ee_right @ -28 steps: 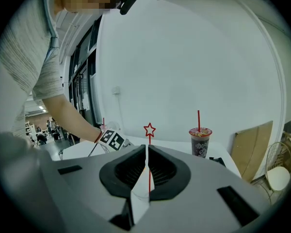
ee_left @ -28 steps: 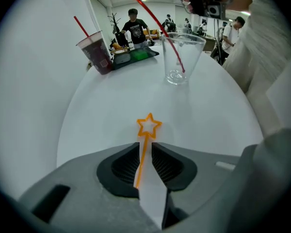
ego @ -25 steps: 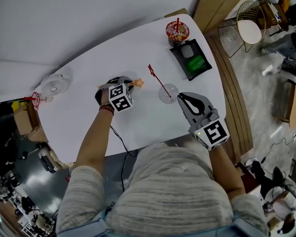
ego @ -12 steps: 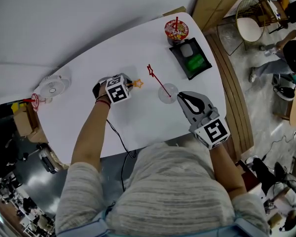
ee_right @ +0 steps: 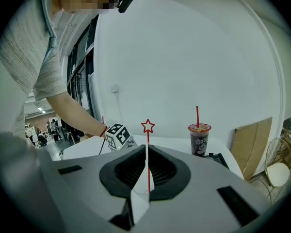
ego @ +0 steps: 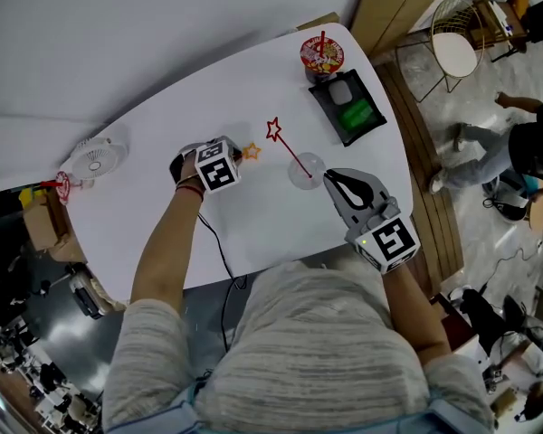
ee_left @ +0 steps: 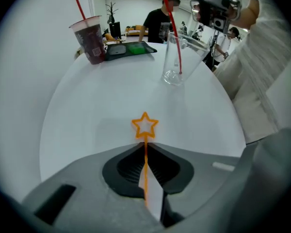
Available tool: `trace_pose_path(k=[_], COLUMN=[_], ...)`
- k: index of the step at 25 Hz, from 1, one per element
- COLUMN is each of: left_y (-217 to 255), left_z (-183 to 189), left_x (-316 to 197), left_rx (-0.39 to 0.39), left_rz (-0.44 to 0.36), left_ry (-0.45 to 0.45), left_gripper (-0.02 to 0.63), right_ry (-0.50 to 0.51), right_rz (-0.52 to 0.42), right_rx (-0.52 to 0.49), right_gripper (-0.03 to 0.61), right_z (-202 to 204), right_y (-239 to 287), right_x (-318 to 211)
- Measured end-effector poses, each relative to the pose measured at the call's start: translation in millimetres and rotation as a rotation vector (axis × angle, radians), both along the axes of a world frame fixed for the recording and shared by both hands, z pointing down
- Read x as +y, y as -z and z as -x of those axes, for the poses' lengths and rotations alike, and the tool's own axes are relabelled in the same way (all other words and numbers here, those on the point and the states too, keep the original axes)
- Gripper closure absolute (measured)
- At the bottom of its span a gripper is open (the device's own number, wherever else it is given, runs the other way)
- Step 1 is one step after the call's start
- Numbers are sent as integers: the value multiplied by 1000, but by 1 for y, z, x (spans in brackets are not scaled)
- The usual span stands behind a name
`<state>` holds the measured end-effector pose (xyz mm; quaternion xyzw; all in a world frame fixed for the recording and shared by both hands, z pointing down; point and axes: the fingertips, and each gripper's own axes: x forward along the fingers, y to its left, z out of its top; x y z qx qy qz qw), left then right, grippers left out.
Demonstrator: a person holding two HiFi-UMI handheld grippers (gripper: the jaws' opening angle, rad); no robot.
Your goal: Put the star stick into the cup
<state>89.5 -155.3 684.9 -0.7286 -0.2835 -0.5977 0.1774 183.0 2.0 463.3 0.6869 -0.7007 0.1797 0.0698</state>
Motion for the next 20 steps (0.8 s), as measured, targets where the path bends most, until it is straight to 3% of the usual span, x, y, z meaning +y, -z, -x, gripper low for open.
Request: trace_pose_path(k=[6, 12, 20], left_y=[-1, 2, 41], left_z=[-1, 3, -10], left_x=[0, -4, -12], left_rx=[36, 82, 229], left_rz=[-18, -9, 52], left_ry=[93, 270, 490], left_gripper=[588, 588, 588], right_ry=[-12, 0, 24], right_rz=[4, 4, -21], right_rx=[-8, -3, -1], right_gripper=[558, 558, 558], right_z=[-6, -8, -8], right_y=[-2, 0, 7], right_x=[6, 8, 6])
